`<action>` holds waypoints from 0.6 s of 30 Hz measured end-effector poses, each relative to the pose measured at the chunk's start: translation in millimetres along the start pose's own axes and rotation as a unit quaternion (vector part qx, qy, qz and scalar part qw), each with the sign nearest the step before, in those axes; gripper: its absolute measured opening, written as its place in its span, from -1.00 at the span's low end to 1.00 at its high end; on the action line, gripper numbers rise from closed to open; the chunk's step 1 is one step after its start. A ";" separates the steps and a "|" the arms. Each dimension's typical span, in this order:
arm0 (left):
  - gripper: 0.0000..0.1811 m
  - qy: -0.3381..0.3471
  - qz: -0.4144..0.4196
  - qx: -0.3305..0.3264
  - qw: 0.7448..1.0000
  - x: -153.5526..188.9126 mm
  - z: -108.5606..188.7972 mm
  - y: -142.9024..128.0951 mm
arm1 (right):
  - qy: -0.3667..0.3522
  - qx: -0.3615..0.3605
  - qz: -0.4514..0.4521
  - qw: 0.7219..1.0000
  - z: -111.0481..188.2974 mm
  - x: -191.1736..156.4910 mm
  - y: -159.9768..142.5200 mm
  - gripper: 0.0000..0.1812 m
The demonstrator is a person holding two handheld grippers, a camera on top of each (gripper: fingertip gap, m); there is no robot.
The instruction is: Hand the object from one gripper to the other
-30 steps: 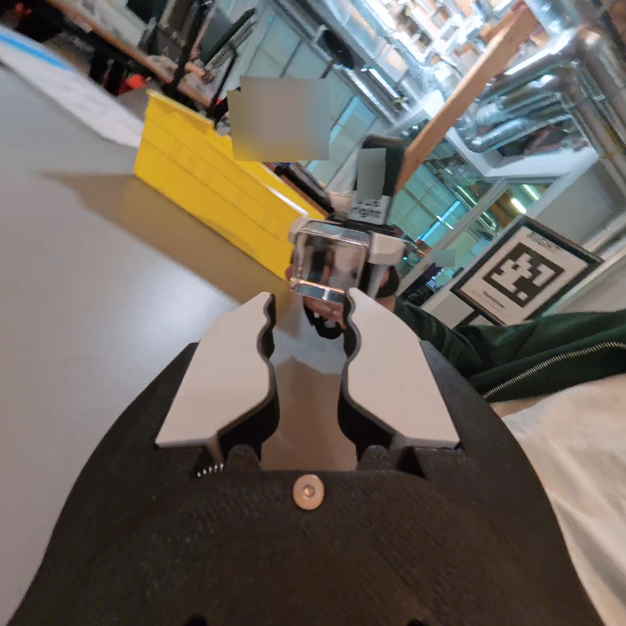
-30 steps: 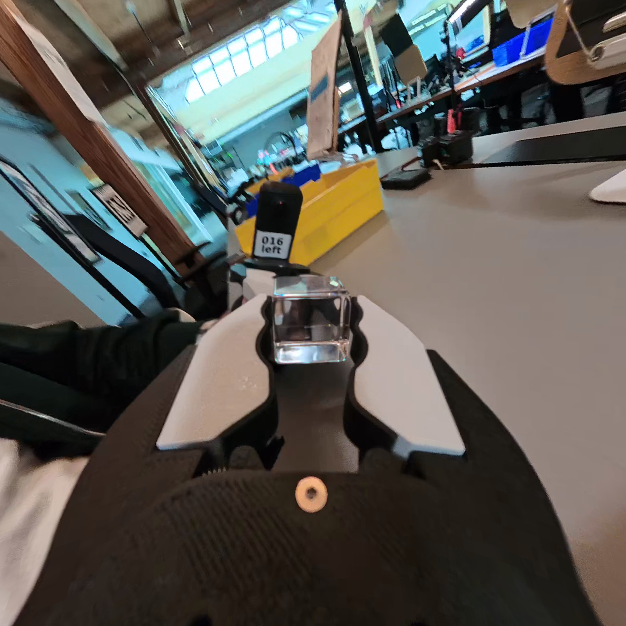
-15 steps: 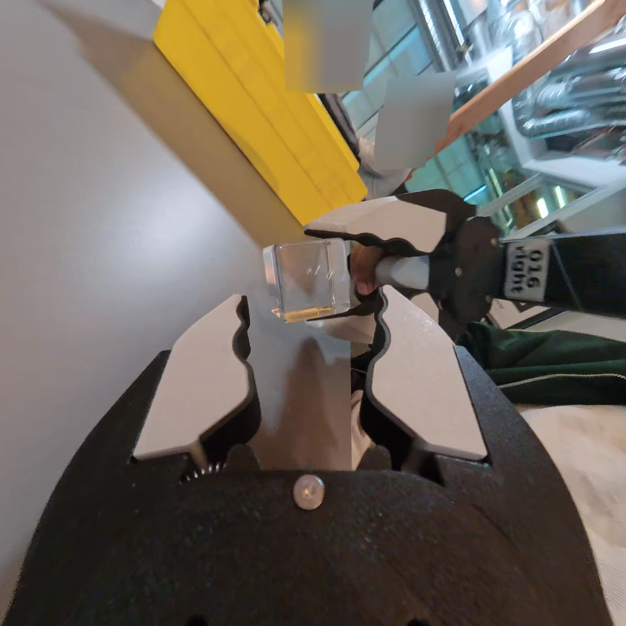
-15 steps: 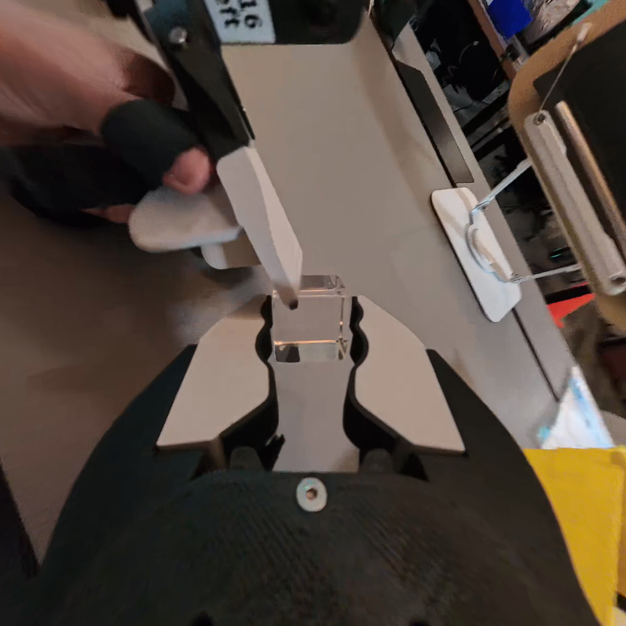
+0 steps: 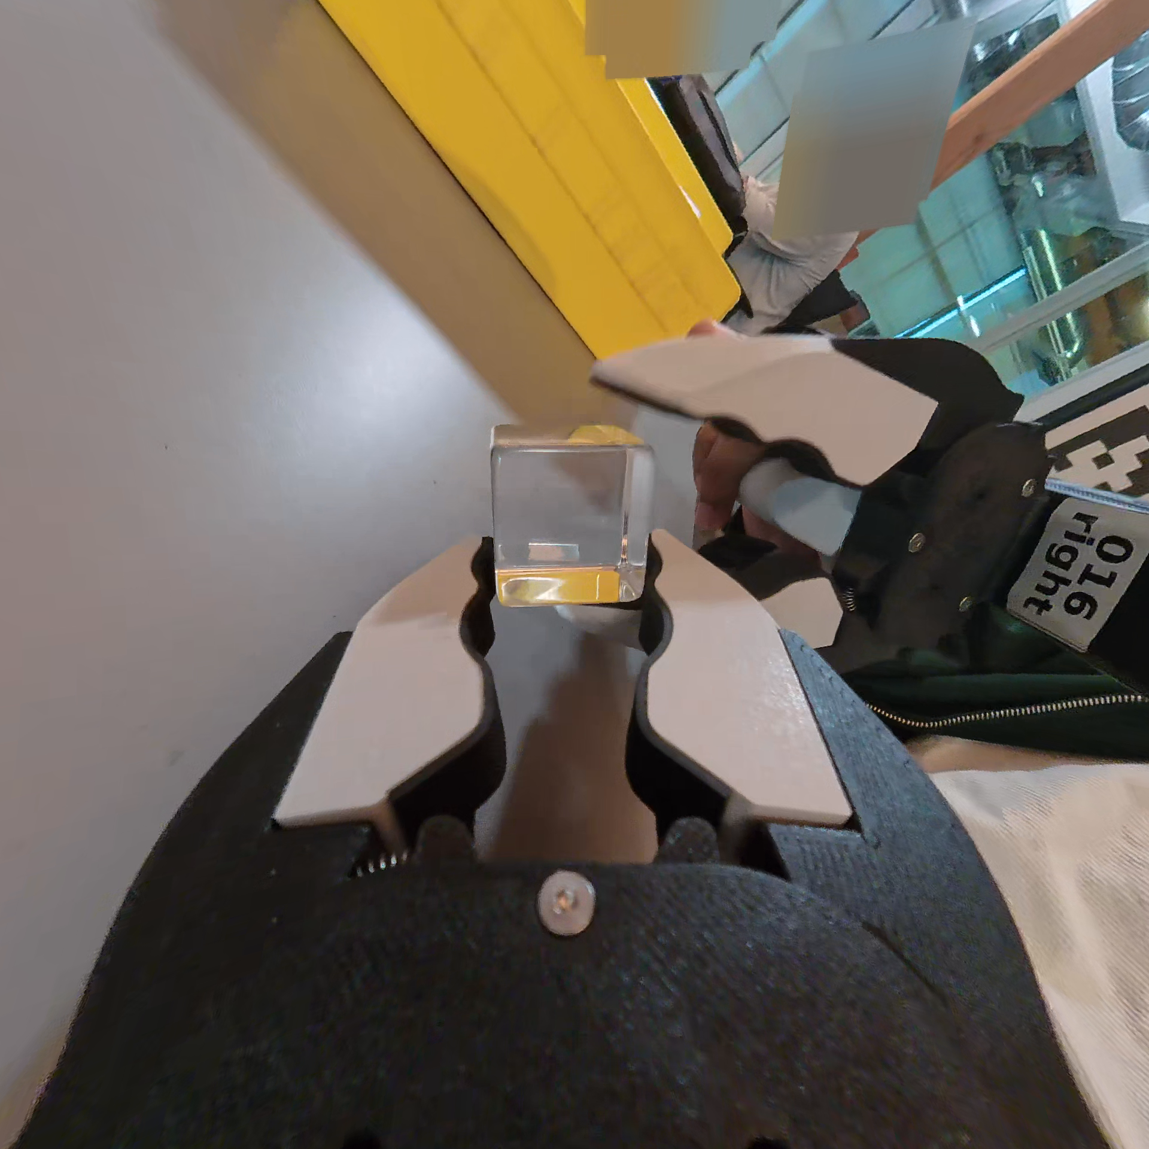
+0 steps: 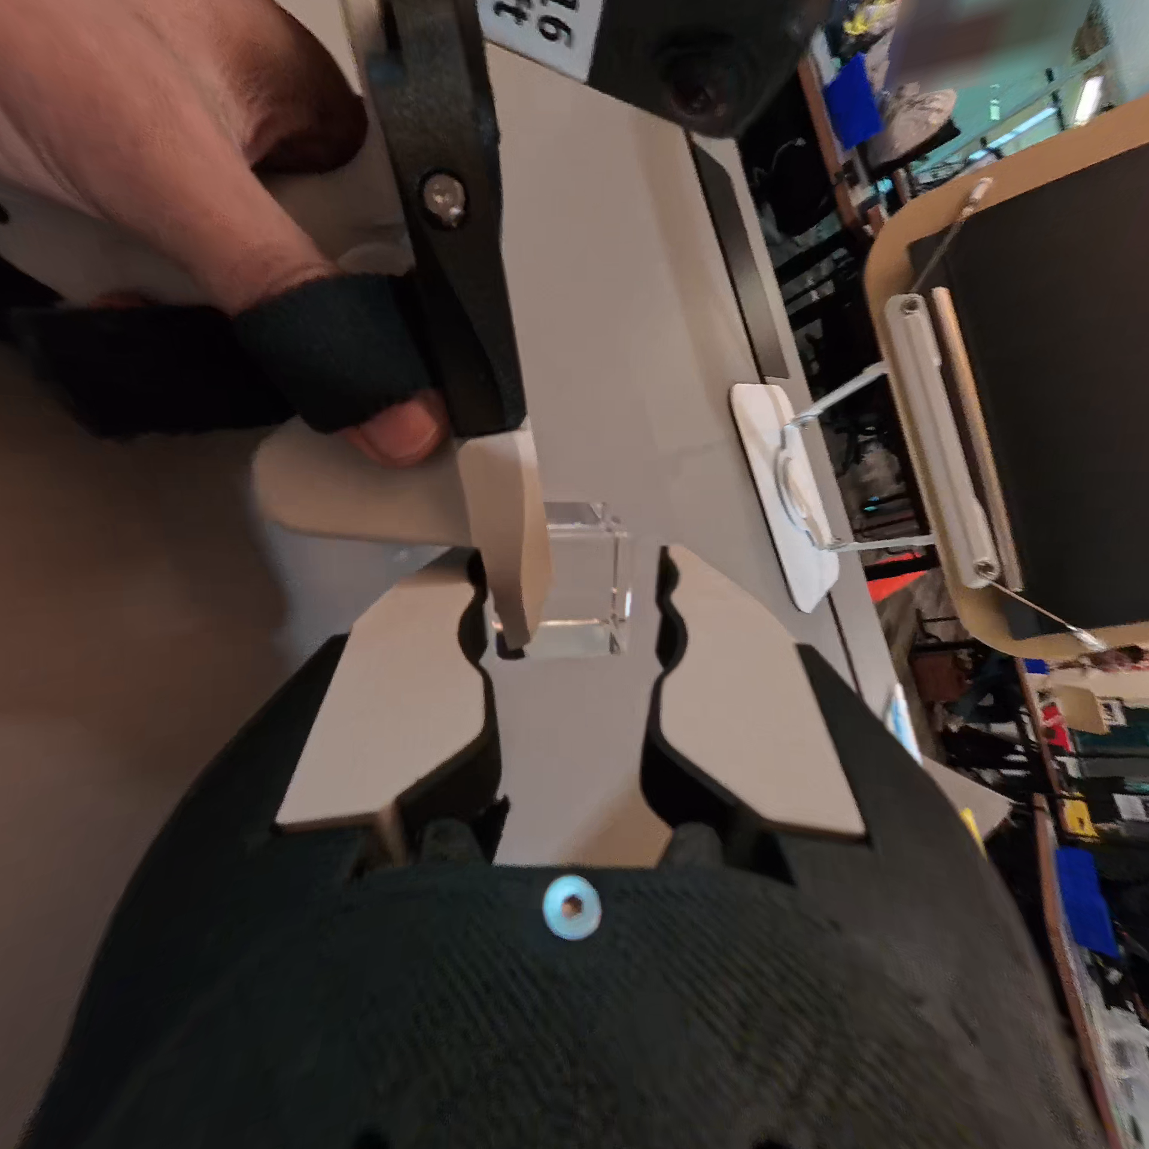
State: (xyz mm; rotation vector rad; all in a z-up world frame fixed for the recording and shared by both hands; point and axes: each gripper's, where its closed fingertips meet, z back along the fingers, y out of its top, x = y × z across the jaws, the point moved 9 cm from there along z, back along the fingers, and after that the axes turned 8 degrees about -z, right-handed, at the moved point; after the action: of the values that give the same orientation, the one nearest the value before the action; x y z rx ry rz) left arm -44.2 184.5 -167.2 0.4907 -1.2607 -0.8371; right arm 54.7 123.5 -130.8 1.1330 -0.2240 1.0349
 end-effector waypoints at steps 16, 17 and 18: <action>-0.51 -0.104 -0.097 0.161 0.977 7.3 24.0 17.6 | 0.186 0.263 -0.544 0.775 15.2 69.4 -42.5 -0.13; -0.51 -0.116 -0.105 0.162 0.974 10.3 22.6 17.6 | 0.202 0.274 -0.557 0.758 15.3 70.1 -43.4 -0.13; -0.51 -0.128 -0.112 0.161 0.972 13.2 21.1 17.5 | 0.215 0.278 -0.563 0.748 14.3 69.6 -43.7 -0.13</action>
State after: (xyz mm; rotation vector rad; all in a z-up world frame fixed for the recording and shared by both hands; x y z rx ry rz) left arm -58.6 187.6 -140.5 0.8176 -1.6119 -0.9082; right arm 130.9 149.2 -108.7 1.2087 1.1148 0.1912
